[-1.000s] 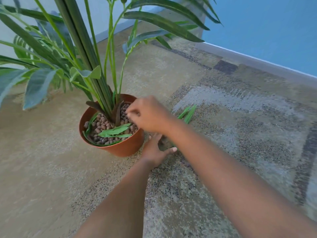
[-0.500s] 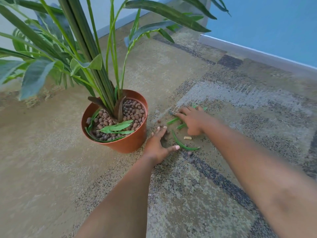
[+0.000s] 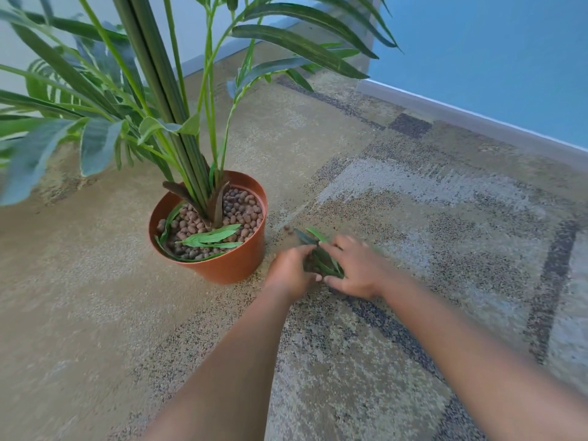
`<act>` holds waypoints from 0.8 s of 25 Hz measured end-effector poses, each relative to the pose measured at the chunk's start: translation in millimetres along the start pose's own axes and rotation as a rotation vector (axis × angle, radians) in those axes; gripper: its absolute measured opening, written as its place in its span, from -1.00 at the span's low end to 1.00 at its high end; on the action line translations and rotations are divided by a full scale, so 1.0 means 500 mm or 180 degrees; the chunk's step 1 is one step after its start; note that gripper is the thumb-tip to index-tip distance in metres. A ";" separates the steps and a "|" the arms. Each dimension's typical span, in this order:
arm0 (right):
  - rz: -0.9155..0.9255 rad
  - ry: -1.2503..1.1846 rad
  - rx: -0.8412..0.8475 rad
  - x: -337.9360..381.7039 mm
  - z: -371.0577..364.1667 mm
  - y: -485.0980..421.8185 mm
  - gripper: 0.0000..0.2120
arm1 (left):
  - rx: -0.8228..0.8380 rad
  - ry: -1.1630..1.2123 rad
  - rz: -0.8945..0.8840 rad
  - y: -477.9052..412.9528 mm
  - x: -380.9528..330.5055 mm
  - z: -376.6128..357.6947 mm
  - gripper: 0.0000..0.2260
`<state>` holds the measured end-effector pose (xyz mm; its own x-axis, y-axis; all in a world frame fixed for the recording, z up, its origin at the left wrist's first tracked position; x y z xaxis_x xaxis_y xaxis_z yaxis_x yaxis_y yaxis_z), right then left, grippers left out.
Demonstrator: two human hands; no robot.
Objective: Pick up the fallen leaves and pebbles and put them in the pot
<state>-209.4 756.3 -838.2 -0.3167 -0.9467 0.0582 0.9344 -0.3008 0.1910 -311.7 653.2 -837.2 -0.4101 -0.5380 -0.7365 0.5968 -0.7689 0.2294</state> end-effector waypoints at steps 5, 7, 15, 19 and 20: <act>-0.0627 0.0142 -0.0554 0.053 -0.021 0.005 -0.12 | -0.0625 0.0846 0.0284 0.027 0.026 0.017 -0.33; -0.0692 0.0047 -0.0626 0.068 -0.016 -0.025 -0.13 | -0.0894 0.1668 0.0529 0.035 0.052 0.028 -0.21; -0.0166 0.0186 -0.0979 0.151 0.016 -0.063 -0.81 | -0.1221 0.1997 0.0626 0.081 0.088 0.001 -0.32; 0.0278 -0.0006 -0.0997 0.140 0.008 -0.053 -0.87 | -0.1106 0.1900 0.0645 0.083 0.086 0.004 -0.41; -0.0053 -0.0357 -0.0961 0.118 0.015 -0.051 -0.83 | -0.1106 0.1846 0.0671 0.086 0.087 0.005 -0.44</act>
<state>-253.2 709.1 -832.2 -0.3326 -0.9279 0.1684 0.9299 -0.3524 -0.1057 -305.6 596.1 -857.9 0.1143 -0.3183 -0.9411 0.8483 -0.4618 0.2591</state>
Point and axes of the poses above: each hand's wrist, its own y-axis away from the middle knuckle, its own z-axis out of the back of the hand, x = y × z, the point moved 6 cm from there along -y, towards the middle knuckle, and after that the axes turned 6 degrees about y, right-handed, at the moved point
